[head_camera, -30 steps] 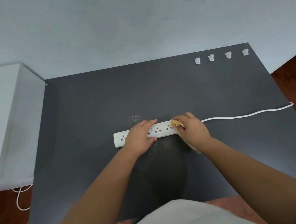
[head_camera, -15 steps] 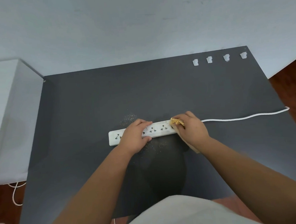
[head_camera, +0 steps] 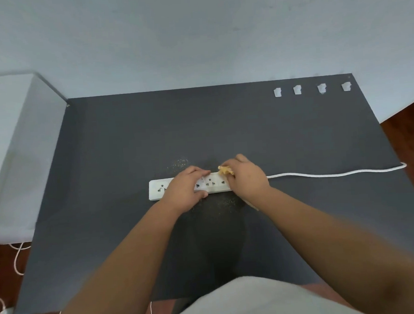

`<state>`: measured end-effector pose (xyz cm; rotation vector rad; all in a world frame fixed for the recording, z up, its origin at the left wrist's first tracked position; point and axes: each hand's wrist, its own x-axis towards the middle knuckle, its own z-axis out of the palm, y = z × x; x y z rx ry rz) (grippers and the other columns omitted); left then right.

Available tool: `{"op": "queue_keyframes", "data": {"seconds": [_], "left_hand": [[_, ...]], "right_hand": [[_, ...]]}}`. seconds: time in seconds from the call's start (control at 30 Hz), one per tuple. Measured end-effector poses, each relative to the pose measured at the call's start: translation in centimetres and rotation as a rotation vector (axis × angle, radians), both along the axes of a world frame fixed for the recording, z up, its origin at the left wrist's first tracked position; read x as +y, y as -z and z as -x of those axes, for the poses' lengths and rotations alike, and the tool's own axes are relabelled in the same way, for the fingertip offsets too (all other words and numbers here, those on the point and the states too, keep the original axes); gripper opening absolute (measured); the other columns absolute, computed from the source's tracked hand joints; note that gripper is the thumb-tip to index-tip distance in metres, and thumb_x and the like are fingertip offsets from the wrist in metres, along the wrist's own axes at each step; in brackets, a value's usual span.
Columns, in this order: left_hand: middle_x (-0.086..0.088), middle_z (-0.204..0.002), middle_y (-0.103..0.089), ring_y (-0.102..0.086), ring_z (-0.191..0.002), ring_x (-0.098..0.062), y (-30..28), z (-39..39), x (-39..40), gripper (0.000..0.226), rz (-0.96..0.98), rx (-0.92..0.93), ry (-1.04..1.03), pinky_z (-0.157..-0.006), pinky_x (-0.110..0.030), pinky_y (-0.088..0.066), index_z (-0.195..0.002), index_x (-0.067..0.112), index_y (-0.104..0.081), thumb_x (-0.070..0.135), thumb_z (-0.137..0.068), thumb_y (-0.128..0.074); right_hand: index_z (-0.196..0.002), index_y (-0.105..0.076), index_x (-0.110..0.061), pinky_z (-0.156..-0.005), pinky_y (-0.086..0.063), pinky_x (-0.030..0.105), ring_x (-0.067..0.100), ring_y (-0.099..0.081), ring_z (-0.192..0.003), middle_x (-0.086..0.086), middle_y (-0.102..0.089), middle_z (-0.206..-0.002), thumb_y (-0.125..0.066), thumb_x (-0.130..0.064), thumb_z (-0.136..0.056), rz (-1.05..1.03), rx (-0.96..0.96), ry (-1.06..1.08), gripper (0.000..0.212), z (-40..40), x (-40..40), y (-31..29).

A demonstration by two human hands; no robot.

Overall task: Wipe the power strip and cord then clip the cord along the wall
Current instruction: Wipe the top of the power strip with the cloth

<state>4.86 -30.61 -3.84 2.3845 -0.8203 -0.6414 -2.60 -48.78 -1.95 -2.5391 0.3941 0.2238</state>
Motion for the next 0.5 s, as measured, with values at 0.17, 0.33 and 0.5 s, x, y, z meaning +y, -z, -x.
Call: {"op": "queue_keyframes", "data": {"seconds": [0.17, 0.33, 0.5], "left_hand": [[0.008, -0.132, -0.057, -0.048, -0.125, -0.015, -0.1, 0.6, 0.4, 0.080, -0.009, -0.097, -0.033, -0.116, -0.047, -0.018, -0.142, 0.030, -0.036, 0.029, -0.073, -0.077], [0.011, -0.130, -0.058, -0.047, -0.126, -0.016, 0.2, 1.6, 1.0, 0.086, -0.006, -0.166, -0.178, -0.117, -0.050, -0.014, -0.143, 0.033, -0.031, 0.041, -0.071, -0.076], [0.009, -0.130, -0.058, -0.046, -0.126, -0.013, 0.3, 2.1, 1.0, 0.081, 0.026, -0.166, -0.175, -0.117, -0.046, -0.013, -0.144, 0.031, -0.030, 0.035, -0.075, -0.074]], "right_hand": [[-0.111, -0.065, -0.027, -0.082, -0.050, 0.038, 0.025, -0.062, -0.096, 0.003, -0.059, -0.102, -0.057, -0.026, -0.087, -0.065, 0.014, -0.109, 0.025, -0.1, 0.2, -0.1], [-0.115, -0.064, -0.026, -0.084, -0.050, 0.037, 0.023, -0.060, -0.100, 0.001, -0.058, -0.106, -0.057, -0.028, -0.089, -0.050, 0.072, -0.267, 0.027, -0.1, 0.7, -0.5], [-0.113, -0.064, -0.027, -0.079, -0.051, 0.038, 0.023, -0.062, -0.094, 0.001, -0.057, -0.107, -0.055, -0.025, -0.088, 0.000, -0.036, -0.031, 0.027, -0.6, 0.3, 0.1]]}}
